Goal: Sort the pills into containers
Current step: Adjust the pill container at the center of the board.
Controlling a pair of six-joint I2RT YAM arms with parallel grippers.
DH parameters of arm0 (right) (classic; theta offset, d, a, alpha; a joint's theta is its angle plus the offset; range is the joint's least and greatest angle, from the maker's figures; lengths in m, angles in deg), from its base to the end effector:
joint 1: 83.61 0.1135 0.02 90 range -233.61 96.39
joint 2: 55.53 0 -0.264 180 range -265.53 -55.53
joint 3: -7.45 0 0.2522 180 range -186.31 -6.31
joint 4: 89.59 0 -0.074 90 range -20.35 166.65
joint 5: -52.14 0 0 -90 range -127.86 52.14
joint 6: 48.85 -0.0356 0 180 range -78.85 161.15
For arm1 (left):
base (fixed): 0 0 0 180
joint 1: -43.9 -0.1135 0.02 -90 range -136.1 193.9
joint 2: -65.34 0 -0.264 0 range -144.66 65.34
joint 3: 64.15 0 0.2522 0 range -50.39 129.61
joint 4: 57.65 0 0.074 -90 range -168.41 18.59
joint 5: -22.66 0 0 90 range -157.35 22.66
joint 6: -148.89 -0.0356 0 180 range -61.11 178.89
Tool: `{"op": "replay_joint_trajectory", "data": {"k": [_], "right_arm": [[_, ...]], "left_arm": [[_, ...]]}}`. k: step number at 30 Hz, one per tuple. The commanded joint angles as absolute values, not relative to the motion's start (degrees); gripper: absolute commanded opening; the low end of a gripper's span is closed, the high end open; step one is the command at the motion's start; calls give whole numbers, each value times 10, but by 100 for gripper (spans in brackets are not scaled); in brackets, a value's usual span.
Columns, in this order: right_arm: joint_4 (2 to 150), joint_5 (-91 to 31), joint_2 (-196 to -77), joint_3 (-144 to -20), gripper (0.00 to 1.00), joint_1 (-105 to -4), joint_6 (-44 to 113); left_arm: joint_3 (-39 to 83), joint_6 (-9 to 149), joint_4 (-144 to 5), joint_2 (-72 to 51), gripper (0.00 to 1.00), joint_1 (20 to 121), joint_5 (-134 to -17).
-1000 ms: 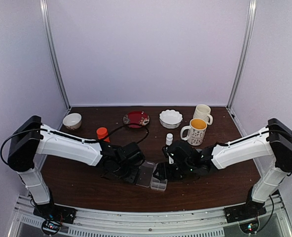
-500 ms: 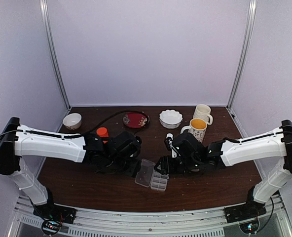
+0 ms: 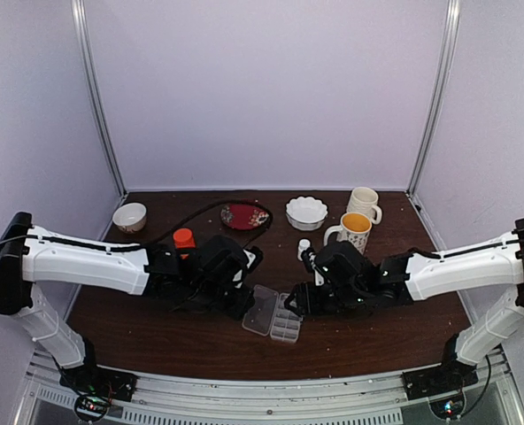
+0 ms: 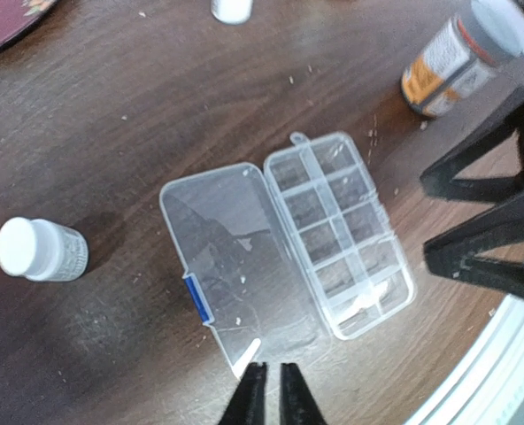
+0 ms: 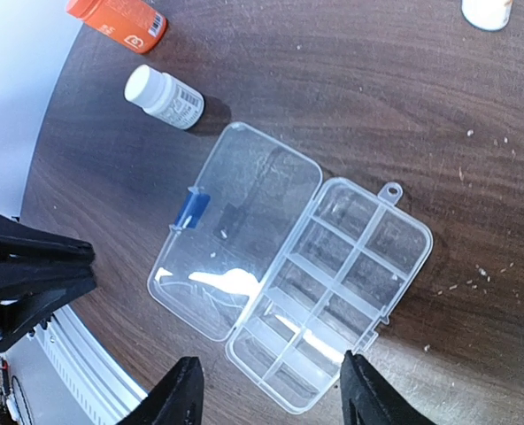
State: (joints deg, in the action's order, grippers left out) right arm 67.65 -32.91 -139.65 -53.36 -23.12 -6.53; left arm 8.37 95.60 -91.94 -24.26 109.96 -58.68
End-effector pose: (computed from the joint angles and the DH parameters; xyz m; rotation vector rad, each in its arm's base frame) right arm 0.1454 0.2630 0.1975 -0.3362 2.5872 0.9182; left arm 0.1378 -0.2971 0.2181 0.5799 2.4810 -0.5772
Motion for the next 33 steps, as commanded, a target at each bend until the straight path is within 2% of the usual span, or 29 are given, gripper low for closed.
{"op": "replay_joint_trajectory", "data": {"k": [1, 3, 23, 33], "right_arm": [[674, -344, -1406, -519, 55, -216, -86], [674, -345, -1418, -519, 55, -211, -95], [628, -376, -1503, -541, 39, -204, -116], [593, -417, -1529, -583, 38, -223, -88]], "left_arm": [[102, 953, -899, -276, 4, 1099, -614], [108, 954, -906, -288, 0, 1098, -613], [152, 969, -933, -394, 0, 1070, -620], [162, 982, -936, -436, 0, 1057, -615]]}}
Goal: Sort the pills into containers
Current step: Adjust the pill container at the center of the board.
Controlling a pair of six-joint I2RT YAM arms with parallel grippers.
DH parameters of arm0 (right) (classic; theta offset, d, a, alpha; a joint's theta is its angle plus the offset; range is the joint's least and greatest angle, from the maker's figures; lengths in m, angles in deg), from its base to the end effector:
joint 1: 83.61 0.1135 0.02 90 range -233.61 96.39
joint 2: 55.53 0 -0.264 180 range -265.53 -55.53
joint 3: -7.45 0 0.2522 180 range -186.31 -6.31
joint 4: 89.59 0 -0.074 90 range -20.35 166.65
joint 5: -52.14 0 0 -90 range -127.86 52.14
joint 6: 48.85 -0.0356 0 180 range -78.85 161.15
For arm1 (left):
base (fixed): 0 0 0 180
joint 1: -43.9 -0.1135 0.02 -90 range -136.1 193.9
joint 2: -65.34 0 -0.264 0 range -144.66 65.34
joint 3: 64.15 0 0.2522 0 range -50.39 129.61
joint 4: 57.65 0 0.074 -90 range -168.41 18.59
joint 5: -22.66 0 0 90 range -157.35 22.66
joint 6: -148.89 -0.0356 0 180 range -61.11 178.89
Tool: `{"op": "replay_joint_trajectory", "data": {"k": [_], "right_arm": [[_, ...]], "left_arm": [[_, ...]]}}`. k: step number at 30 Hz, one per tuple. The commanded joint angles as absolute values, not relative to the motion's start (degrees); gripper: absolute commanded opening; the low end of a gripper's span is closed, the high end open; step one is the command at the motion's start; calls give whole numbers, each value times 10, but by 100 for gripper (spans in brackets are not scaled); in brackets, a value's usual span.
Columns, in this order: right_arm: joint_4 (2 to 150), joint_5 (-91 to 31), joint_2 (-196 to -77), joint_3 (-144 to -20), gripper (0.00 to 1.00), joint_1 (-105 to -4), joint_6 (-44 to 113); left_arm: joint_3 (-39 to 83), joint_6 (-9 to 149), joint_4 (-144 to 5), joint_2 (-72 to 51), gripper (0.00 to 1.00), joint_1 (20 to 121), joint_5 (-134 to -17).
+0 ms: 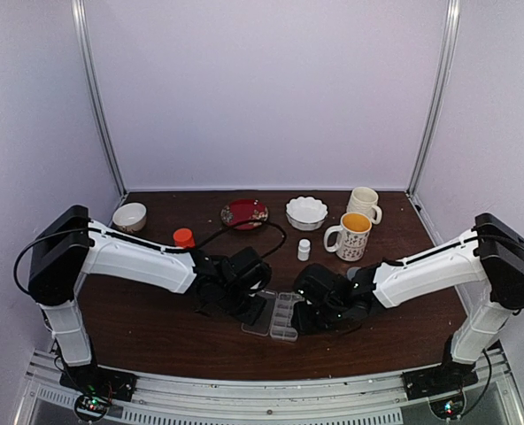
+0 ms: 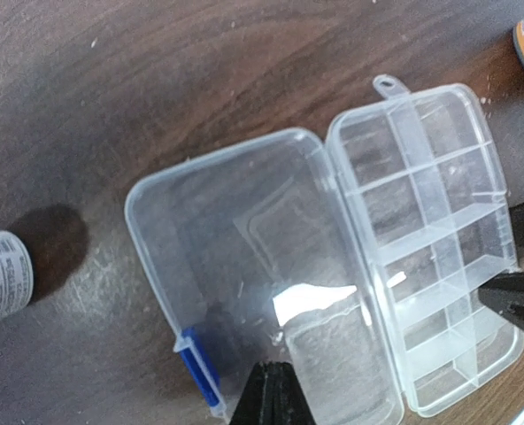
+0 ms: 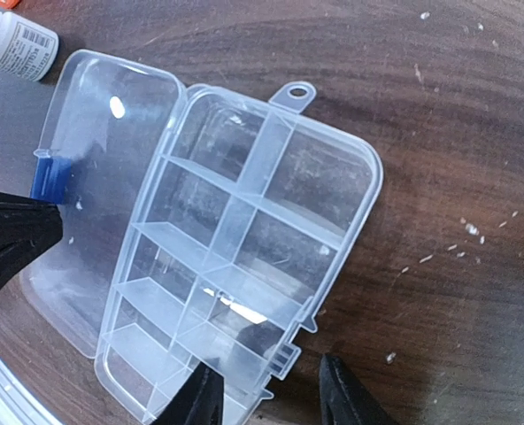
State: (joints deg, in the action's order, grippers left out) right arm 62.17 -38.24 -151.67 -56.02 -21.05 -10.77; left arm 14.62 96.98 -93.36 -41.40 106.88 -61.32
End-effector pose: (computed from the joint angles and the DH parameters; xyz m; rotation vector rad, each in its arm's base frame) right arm 0.1448 0.2784 0.1441 -0.2571 2.7869 0.6056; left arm 0.1702 -0.3255 0.1500 0.5580 2.6847 -0.4033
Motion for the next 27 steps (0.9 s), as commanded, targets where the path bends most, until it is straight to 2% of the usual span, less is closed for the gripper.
{"op": "replay_joint_trajectory", "data": {"k": [1, 13, 17, 27], "right_arm": [[590, -420, -1531, -588, 38, -228, -83], [569, -442, -1556, -627, 37, -273, -38], [570, -445, -1543, -621, 39, -276, -34], [543, -452, -1486, -634, 41, -276, -13]], "left_arm": [[163, 983, -936, -439, 0, 1055, -614], [199, 984, -927, -478, 0, 1045, -622], [208, 984, -929, -487, 0, 1044, -622], [230, 970, -972, -440, 0, 1042, -586]]}}
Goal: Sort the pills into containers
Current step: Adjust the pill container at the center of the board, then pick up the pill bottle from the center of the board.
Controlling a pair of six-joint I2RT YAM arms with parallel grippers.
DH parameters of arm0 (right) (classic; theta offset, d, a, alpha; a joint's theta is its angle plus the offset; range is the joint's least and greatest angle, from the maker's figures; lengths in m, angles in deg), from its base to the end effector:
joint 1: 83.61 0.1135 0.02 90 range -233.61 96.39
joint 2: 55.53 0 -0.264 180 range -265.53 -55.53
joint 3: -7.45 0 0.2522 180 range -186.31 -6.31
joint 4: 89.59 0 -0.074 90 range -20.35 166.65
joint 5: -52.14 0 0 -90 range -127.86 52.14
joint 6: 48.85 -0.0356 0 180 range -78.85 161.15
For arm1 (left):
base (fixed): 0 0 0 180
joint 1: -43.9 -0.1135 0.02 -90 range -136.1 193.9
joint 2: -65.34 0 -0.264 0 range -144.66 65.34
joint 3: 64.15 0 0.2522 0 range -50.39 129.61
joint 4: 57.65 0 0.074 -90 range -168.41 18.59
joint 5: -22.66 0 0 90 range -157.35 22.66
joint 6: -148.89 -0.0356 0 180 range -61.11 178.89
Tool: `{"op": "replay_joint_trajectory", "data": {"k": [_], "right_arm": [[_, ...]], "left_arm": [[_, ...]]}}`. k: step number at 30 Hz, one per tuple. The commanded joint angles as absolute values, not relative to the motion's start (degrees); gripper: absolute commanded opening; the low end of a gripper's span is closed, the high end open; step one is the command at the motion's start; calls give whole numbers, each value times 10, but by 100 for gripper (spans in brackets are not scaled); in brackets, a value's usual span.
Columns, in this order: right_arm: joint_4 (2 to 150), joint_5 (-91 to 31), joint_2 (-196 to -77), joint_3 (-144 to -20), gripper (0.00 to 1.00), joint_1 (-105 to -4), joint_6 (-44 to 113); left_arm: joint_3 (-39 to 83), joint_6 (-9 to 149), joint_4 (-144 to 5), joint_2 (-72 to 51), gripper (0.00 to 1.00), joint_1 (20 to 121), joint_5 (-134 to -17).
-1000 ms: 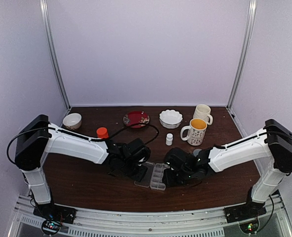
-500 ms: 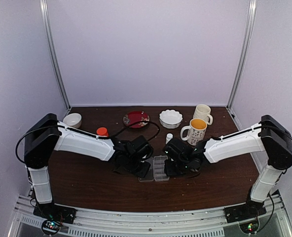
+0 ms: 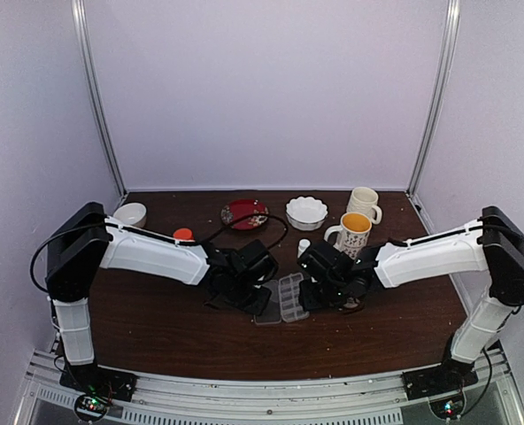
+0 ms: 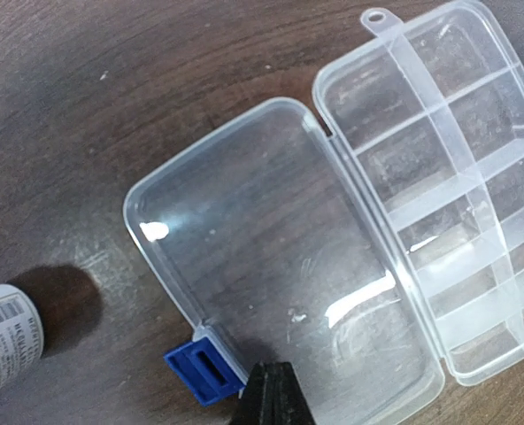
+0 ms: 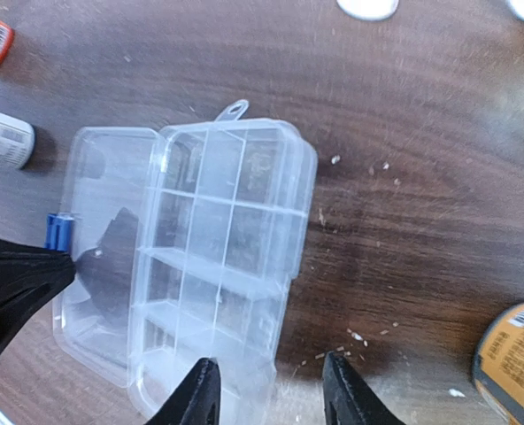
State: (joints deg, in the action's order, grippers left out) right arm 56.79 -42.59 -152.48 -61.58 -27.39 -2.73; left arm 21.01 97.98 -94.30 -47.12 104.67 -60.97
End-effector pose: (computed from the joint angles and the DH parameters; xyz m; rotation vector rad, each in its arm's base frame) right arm 0.1842 0.2701 0.1612 -0.2644 2.7116 0.4574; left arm 0.1954 -0.3410 0.1435 0.4806 2.6972 -0.3868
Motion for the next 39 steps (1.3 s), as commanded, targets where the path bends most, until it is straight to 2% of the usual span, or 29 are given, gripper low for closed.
{"op": "replay_joint_trajectory", "data": {"k": [1, 9, 16, 19, 21, 24, 27, 33, 36, 39], "right_arm": [[539, -454, -1477, -634, 41, -276, -11], [512, -461, -1413, -630, 44, -276, -2], [450, -527, -1349, -632, 52, -280, 14], [421, -550, -1314, -628, 55, -286, 21], [403, -562, -1288, -621, 57, -294, 25], [390, -561, -1252, -607, 65, -315, 36], [383, -531, -1237, -598, 78, -341, 52], [354, -508, -1281, -616, 86, -357, 66], [347, -504, -1305, -626, 85, -359, 65], [342, -500, -1320, -629, 80, -366, 64]], "left_arm": [[231, 968, -977, -430, 0, 1042, -583], [229, 961, -1014, -348, 4, 1042, -538], [201, 948, -1063, -279, 15, 1034, -474], [182, 948, -1082, -243, 24, 1026, -453], [166, 949, -1086, -222, 33, 1020, -447], [139, 953, -1082, -183, 45, 1013, -437], [114, 952, -1067, -144, 62, 1002, -443], [107, 948, -1068, -115, 97, 992, -432], [104, 945, -1065, -107, 97, 991, -426], [90, 932, -1042, -88, 98, 992, -439]]}}
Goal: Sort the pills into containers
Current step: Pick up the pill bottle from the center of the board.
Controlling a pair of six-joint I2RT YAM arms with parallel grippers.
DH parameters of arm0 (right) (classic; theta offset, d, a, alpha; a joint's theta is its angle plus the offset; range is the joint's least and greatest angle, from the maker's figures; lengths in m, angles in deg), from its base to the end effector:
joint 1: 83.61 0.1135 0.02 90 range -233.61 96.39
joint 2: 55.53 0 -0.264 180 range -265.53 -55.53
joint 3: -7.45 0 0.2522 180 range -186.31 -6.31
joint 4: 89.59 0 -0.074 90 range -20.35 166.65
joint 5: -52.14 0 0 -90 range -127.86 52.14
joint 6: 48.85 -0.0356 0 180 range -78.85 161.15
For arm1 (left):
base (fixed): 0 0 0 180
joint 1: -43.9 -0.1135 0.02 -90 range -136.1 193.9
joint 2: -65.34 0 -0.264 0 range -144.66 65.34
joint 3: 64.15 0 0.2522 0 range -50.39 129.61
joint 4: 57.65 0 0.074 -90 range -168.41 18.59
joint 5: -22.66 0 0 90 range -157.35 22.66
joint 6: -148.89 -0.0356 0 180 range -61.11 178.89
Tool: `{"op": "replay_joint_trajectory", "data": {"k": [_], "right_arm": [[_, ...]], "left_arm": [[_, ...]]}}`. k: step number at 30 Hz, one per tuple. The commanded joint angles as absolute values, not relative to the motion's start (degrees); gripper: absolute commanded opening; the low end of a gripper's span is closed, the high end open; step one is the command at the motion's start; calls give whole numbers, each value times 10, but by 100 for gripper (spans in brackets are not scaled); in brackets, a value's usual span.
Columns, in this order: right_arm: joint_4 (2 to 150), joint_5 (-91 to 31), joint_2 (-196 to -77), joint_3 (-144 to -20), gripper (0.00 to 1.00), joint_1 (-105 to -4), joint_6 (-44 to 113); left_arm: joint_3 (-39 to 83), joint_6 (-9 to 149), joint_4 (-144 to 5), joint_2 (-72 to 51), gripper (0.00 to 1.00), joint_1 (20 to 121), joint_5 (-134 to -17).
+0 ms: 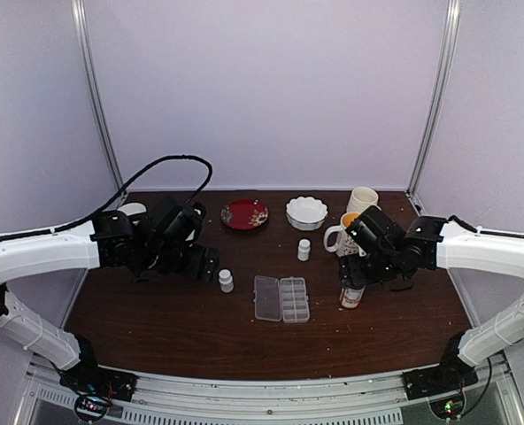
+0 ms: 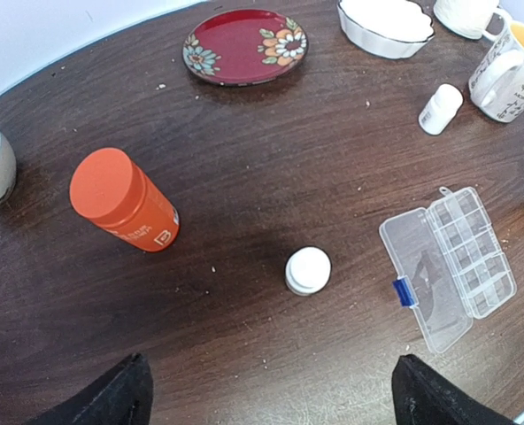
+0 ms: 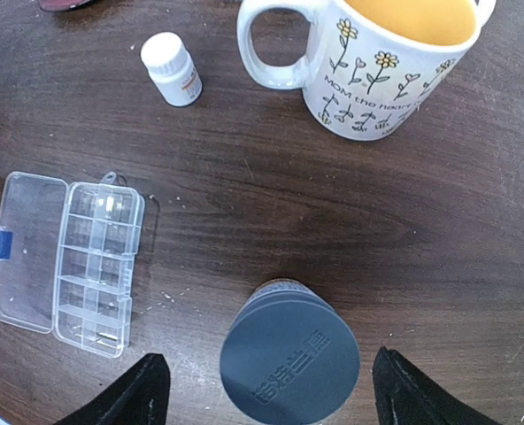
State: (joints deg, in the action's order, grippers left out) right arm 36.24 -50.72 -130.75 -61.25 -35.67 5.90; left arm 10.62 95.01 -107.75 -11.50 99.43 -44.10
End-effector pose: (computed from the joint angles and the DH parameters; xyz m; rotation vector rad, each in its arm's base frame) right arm 0.1777 0.1851 0.2453 -0.2115 2.5967 0.2326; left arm 0.1686 -0.2207 0.2772 0.2370 2.3853 -0.2450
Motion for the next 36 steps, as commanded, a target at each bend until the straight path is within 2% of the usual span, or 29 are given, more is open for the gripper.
{"op": "replay_joint_trajectory", "data": {"k": [1, 9, 20, 24, 34, 36], "right_arm": [[343, -497, -1325, -629, 78, -370, 63], [342, -485, -1342, -631, 70, -379, 66], [335, -496, -1355, -642, 69, -379, 73], [337, -497, -1356, -643, 61, -380, 76], [331, -502, -1370, -655, 60, -380, 81], [329, -504, -1372, -655, 63, -380, 82]], "left_arm": [[83, 926, -1030, -80, 98, 992, -445], [32, 903, -962, -31, 97, 991, -470], [18, 890, -936, -23, 96, 992, -489], [21, 888, -935, -28, 95, 992, -490], [23, 884, -932, -32, 94, 991, -494], [22, 884, -932, -30, 94, 992, -492]]}}
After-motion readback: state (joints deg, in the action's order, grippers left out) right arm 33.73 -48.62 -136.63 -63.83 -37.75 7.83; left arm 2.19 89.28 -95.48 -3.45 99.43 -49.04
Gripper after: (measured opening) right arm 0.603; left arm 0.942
